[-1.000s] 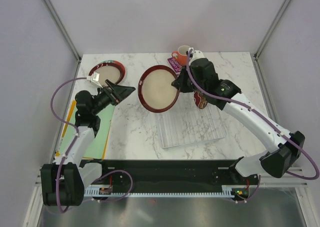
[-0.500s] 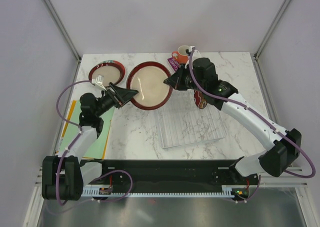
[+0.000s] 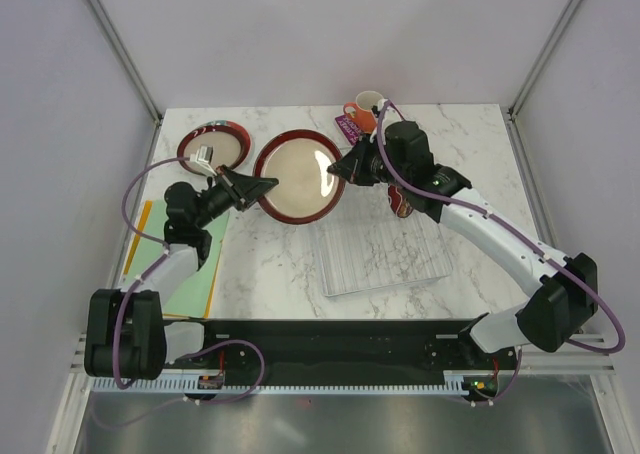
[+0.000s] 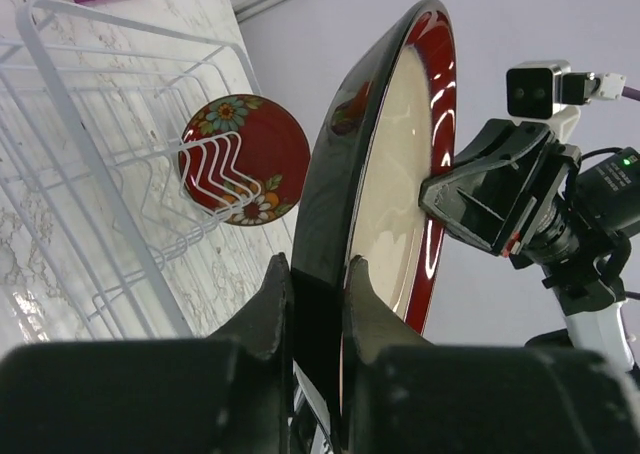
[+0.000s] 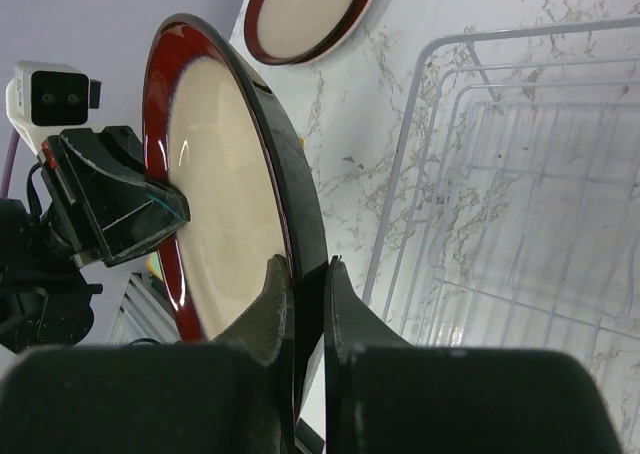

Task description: Unload the plates from the dish rack

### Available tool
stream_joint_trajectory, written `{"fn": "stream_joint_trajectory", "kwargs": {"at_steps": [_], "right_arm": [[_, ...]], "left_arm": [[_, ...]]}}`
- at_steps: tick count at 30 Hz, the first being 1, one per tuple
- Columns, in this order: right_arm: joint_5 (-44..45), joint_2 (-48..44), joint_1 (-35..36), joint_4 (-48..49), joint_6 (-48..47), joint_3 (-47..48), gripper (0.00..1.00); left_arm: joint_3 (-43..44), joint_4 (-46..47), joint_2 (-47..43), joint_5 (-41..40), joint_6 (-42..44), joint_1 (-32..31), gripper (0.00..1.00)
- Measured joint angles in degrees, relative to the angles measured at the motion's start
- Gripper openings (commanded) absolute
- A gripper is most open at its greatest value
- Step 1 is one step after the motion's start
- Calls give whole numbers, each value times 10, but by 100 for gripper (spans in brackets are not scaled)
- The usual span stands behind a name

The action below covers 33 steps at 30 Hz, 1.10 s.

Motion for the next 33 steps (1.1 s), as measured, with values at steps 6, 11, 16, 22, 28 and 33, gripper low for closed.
{"fn": "stream_joint_trajectory", "kwargs": {"at_steps": [6, 11, 16, 22, 28, 33], "right_arm": [[2, 0, -5, 0, 5, 1, 47], [71, 1, 3, -54, -38, 35, 78], [183, -26, 5, -109, -110, 102, 89], [305, -89, 4, -167, -189, 141, 94], [366, -115, -1, -193, -228, 126, 94], [379, -95, -11, -205, -244, 97, 94]], "left_arm": [[25, -5, 21, 14, -2, 0, 2], [117, -134, 38, 2, 112, -10, 2], [221, -271, 90, -66, 224, 9, 2], [333, -361, 198, -106, 283, 102, 2], [431, -370, 338, -130, 277, 210, 2], [534, -370, 467, -140, 263, 242, 2]]}}
